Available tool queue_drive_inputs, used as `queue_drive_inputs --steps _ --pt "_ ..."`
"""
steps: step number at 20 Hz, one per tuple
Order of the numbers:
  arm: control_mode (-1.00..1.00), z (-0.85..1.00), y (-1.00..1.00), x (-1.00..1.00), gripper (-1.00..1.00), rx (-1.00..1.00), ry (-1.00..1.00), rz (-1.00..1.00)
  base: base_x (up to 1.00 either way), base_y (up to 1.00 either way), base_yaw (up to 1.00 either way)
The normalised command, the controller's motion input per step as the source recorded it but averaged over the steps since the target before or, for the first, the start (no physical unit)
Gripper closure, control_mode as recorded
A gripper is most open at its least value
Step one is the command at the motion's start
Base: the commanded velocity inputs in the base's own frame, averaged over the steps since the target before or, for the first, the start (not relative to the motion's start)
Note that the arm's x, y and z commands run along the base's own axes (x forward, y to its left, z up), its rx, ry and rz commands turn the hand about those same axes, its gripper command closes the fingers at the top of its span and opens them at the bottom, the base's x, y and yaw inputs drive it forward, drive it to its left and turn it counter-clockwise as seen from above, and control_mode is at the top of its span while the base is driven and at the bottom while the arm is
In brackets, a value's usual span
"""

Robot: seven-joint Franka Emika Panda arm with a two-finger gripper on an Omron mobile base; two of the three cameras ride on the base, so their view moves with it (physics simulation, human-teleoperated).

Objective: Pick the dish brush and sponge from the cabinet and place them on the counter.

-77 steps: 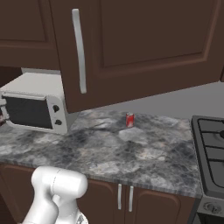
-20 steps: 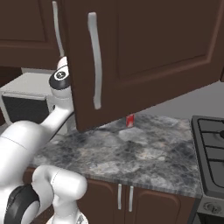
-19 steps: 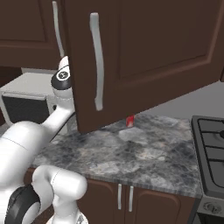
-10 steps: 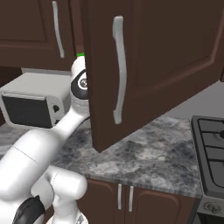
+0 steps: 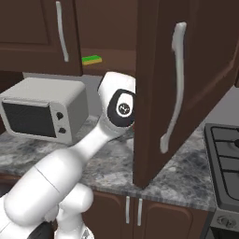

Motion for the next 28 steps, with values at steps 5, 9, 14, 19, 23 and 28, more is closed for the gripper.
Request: queue_drive_inputs --steps 5,9,14,19,23,28 --pt "-1.00 -0.10 -0.62 0.17 -1.00 0.03 -0.08 0.19 0.00 0.00 0.00" --pt "-1.00 -0.04 -0.37 0.19 -1.00 0.02 -0.02 0.08 0.00 0.00 0.00" --pt "-1.00 0.00 -0.24 0.31 -1.00 0.03 0.00 0.02 0.00 0.00 0.00" --pt "-1.00 -0.03 -0.10 0.26 -1.00 0.06 0.00 0.07 0.00 0.00 0.00" --pt "-1.00 -0.07 0.52 -0.37 -1.00 0.07 0.00 0.14 0.00 0.00 0.00" --pt "-1.00 -0.04 0.59 -0.50 -1.00 0.04 -0.04 0.15 0.00 0.00 0.00"
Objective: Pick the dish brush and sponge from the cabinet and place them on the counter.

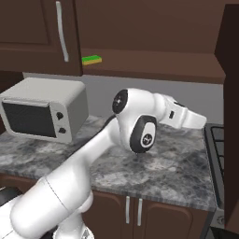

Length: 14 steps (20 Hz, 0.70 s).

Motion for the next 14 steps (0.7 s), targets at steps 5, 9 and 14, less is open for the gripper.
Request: queue_drive_inputs --steps 5,9,14 --pt "-1.00 0.09 0.51 -0.45 -1.00 0.00 -0.10 0.14 0.00 0.00 0.00" --pt "-1.00 0.25 0.23 -0.44 -1.00 -0.02 -0.10 0.17 0.00 0.00 0.00" --pt "-1.00 0.30 0.10 -0.33 -1.00 0.01 -0.01 0.23 0.00 0.00 0.00"
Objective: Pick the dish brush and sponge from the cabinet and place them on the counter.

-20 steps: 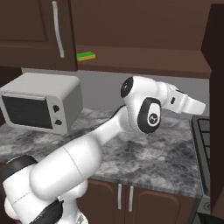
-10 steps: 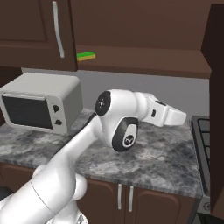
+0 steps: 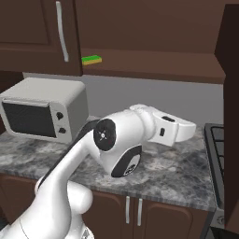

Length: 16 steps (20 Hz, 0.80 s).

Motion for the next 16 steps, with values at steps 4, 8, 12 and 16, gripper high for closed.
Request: queue_drive_inputs --steps 4,8,12,16 --pt "-1.00 0.00 -0.01 0.01 -1.00 0.02 0.02 0.00 0.00 0.00 0.00" --pt "-1.00 0.33 0.24 0.13 -1.00 0.04 0.21 -0.06 0.00 0.00 0.00" --pt "-1.00 0.72 0.22 -0.01 -1.00 0.07 0.26 -0.04 0.00 0.00 0.00" --pt "-1.00 0.49 0.10 -0.16 -1.00 0.07 0.27 -0.02 0.00 0.00 0.00"
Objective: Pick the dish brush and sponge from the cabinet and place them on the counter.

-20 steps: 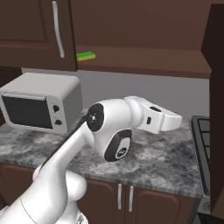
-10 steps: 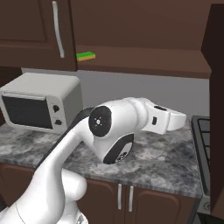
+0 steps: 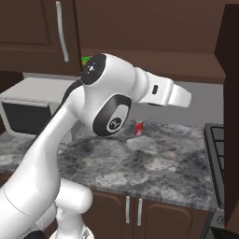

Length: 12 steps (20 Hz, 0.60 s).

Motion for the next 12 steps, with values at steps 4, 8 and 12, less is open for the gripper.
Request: queue_drive_inputs --steps 4,8,12 --pt "-1.00 0.04 0.24 -0.48 -1.00 0.03 0.12 0.07 0.00 0.00 0.00" --pt "-1.00 -0.21 0.40 -0.80 -1.00 0.00 -0.01 0.13 0.00 0.00 0.00" --pt "-1.00 -0.34 0.67 -0.73 -1.00 -0.06 -0.03 0.13 0.00 0.00 0.00"
